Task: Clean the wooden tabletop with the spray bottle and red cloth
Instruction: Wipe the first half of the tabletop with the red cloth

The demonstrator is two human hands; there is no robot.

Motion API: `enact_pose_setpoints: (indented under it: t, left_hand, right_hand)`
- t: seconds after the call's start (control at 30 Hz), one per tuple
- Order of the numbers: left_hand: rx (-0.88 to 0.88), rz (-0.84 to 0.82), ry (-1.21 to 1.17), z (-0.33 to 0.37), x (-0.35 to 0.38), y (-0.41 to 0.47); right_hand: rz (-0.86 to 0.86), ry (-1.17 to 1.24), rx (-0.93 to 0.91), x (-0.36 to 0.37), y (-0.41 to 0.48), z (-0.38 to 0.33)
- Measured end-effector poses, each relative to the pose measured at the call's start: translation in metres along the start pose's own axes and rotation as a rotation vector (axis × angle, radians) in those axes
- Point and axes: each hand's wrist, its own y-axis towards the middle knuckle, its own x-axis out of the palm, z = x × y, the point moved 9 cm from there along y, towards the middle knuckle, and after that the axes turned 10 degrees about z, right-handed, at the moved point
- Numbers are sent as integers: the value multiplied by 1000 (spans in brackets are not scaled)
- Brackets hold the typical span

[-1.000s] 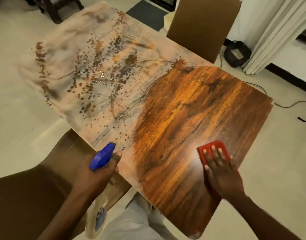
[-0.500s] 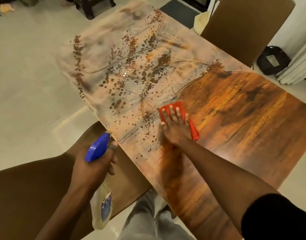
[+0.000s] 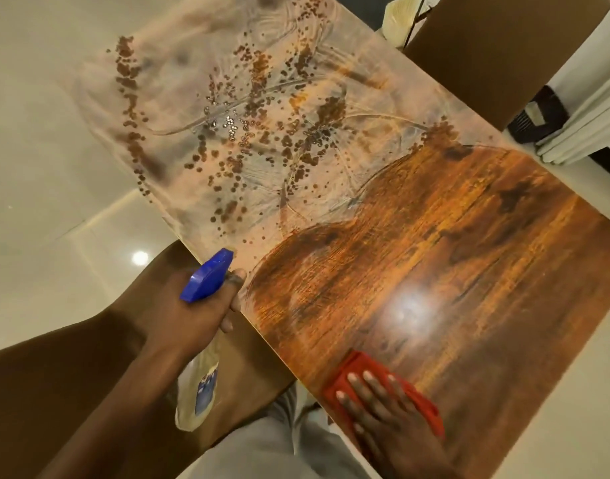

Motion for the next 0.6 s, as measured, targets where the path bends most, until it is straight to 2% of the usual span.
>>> enact_pose_setpoints:
  t: [0.1, 0.2, 0.3, 0.37, 0.47, 0.6]
  left_hand:
    - [-31, -20, 1, -9, 5, 11]
    - [-85, -30, -39, -14, 9, 18]
    - [-94, -28, -34, -16, 2, 26]
    - [-84, -7, -29, -16, -5, 30]
    - [-82, 26, -15, -17, -17, 34]
    - [-78, 64, -46, -17, -30, 39]
  right_hand:
    - [-19, -2, 182, -17, 3, 74]
    - [4, 35, 451, -35, 37, 151]
    - [88, 102, 688, -56, 104, 208]
    - [108, 136, 780, -67, 163, 225]
    - [112, 141, 748, -73, 264, 217]
    - [18, 124, 489, -74, 387, 134]
